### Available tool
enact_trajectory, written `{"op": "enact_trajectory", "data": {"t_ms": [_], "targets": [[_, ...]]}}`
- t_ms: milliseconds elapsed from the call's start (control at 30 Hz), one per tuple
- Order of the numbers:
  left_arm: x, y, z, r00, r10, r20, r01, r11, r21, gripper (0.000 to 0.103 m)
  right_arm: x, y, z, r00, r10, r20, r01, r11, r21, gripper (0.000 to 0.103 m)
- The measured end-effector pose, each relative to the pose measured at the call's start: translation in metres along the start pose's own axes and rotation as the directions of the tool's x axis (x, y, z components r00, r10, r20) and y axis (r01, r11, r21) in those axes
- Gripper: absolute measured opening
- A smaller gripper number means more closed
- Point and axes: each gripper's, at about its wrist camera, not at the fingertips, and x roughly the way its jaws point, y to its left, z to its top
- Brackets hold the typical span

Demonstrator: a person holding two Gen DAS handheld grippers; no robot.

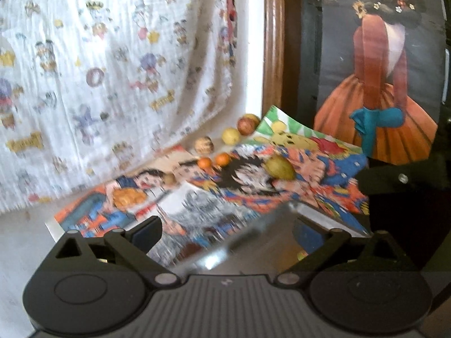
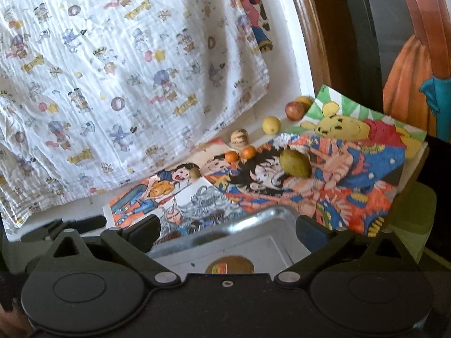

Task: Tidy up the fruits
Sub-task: 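Move both open grippers back toward the remaining fruits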

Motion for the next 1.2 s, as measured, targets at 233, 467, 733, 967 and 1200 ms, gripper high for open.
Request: {"op": "enact_trajectory", "data": {"t_ms": [233,467,733,967,1200], "targets": [[0.029,0.025,0.034,0.998,0.056,0.031,-0.057,0.998,0.009,0.101,0.019,0.007,0.036,1.000,0.000,0.014,0.001,0.998,-0.066,0.102],[0.093,0.053,0.052,0.996,0.087,-0.007,-0.087,0.996,-0.003,0.101,0.070,0.014,0.084,1.000,0.020,-0.003,-0.021,0.992,-0.122,0.102],[0.169,0.078,0.062,0.995,0.080,-0.065,-0.081,0.997,-0.015,0.101,0.167,0.015,0.123,0.997,0.030,-0.074,-0.044,0.982,-0.186,0.102],[0.220,0.088,0.062,0.991,0.069,-0.113,-0.073,0.997,-0.031,0.094,0.240,0.003,0.138,0.991,0.029,-0.131,-0.053,0.981,-0.187,0.102],[0.258,0.096,0.059,0.986,0.062,-0.158,-0.072,0.996,-0.057,0.083,0.291,-0.011,0.141,0.984,0.015,-0.176,-0.048,0.982,-0.185,0.102]]}}
